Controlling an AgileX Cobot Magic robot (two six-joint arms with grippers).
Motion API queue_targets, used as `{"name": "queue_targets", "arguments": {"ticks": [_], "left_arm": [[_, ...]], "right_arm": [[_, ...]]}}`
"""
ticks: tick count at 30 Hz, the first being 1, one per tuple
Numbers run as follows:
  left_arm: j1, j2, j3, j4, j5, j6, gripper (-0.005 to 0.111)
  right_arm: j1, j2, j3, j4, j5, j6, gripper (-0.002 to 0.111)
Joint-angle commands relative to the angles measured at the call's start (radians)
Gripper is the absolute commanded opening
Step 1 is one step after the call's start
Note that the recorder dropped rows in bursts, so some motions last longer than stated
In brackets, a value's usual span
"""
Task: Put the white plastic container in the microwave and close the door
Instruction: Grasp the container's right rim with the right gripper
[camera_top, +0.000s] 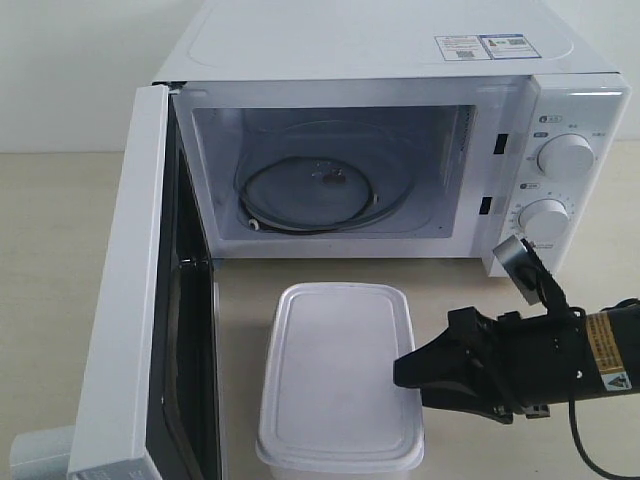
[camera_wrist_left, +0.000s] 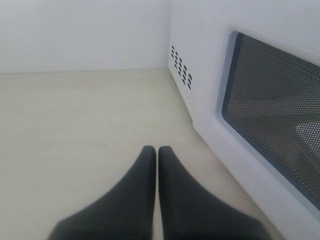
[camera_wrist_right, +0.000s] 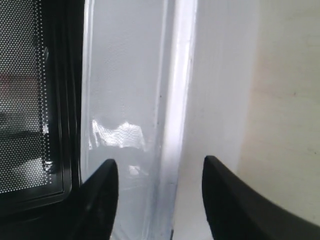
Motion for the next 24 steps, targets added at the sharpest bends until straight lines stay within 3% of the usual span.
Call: {"name": "queue_targets", "arguments": {"ticks": [1, 7, 22, 24], "left_arm": [[0.001, -0.004, 0.003, 0.001, 0.001, 0.002, 0.004], [0.001, -0.004, 0.003, 0.001, 0.001, 0.002, 0.004], [0.001, -0.004, 0.003, 0.001, 0.001, 0.002, 0.004], [0.001, -0.004, 0.003, 0.001, 0.001, 0.002, 0.004]], "right_arm": [[0.033, 0.003, 0.000, 0.004, -0.010, -0.014, 0.050], [0.103, 0.003, 0.000, 0.068, 0.123, -0.025, 0.050], [0.103, 0.003, 0.000, 0.107, 0.053, -0.007, 0.050], [0.103, 0.003, 0.000, 0.112, 0.059, -0.007, 0.045]]}}
